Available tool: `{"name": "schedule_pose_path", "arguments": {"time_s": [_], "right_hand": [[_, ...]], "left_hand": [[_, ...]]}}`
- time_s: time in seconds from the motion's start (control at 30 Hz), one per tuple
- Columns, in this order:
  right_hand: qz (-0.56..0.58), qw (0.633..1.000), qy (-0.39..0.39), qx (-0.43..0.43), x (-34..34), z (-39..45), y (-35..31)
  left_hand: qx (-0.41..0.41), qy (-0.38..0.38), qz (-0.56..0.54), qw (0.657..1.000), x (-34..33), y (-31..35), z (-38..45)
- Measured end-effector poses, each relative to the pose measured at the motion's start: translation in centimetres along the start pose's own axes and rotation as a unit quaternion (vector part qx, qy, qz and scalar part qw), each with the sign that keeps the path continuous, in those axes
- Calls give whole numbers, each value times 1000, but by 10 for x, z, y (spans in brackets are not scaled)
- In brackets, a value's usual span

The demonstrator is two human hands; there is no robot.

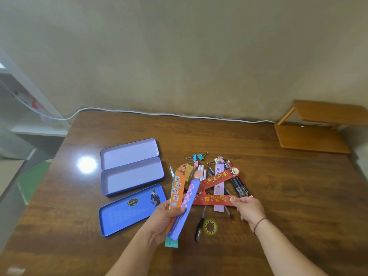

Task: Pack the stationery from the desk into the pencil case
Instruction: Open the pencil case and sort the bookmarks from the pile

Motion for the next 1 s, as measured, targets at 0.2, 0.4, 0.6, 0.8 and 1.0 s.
{"name": "schedule_pose_path", "arguments": {"time_s": [0.2,0.4,0.6,0.8,1.0], "right_hand": [[113,990,-70,56,44,-6,-8],[168,976,-64,121,101,-21,-37],[101,967,-125,198,41,-51,-87],[35,974,-90,203,-7,-39,-90],[-131,981,74,124,0,5,-73]], "left_hand": [[-28,-38,-183,982,10,12,1],[-11,-80,-206,975,3,15,-1],[19,-130,-142,981,-26,11,-7],[31,-159,-90,983,-25,7,-12],[30,-110,-56,992,-5,1,-17]]}}
Point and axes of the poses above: each hand's wrist, its own z-axis towards the middle knuckle, its own x-axis out of the back of the hand, y = z × x, the point moved 4 cm from there along z, towards the middle knuckle, and after that the axes turned 3 degrees about -z, right-handed, at the moved point
